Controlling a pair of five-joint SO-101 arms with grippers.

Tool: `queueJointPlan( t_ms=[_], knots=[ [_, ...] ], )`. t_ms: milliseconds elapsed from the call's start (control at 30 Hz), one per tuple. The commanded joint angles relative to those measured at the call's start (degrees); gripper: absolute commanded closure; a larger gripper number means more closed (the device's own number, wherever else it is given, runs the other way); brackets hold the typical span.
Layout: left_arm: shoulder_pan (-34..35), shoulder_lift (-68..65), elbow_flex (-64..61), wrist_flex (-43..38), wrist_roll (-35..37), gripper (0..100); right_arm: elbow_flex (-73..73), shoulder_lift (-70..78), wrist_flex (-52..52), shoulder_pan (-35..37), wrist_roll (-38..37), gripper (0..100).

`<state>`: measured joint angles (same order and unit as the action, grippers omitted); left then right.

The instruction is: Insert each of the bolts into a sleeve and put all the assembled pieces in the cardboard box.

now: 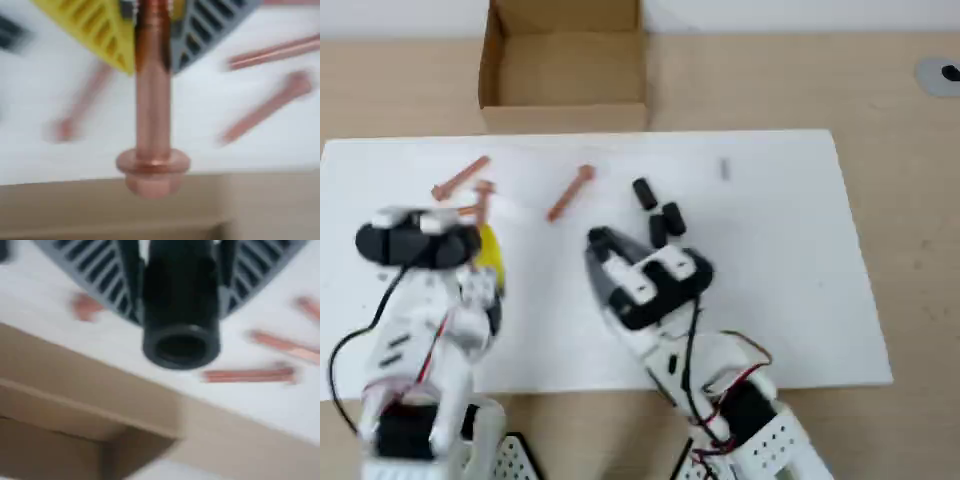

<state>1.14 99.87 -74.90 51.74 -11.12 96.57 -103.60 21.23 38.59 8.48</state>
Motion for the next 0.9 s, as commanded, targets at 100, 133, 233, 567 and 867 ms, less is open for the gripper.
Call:
queueJointPlan(
  t_ms=[100, 133, 233, 567, 867],
  knots=[
    [1.9, -0.1, -22.7, -20.0, 0.8, 99, -4.6, -6.5, -1.8, -10.2, -1.7, 98.9],
    [1.2, -0.3, -22.2, -18.9, 1.8, 99, -5.0, -6.5, -1.7, -10.4, -1.5, 98.9],
    [-2.6, -0.8, -22.4, -17.6, 2.6, 99, -5.7, -6.5, -1.9, -10.1, -1.3, 98.9],
    [-7.2, -1.3, -20.1, -0.4, -3.0, 99, -9.2, -6.5, -1.6, -9.1, -1.3, 98.9],
    [-7.6, -1.3, -18.5, 7.3, -10.2, 87, -11.0, -6.5, -1.3, -9.1, -1.6, 98.9]
  ],
)
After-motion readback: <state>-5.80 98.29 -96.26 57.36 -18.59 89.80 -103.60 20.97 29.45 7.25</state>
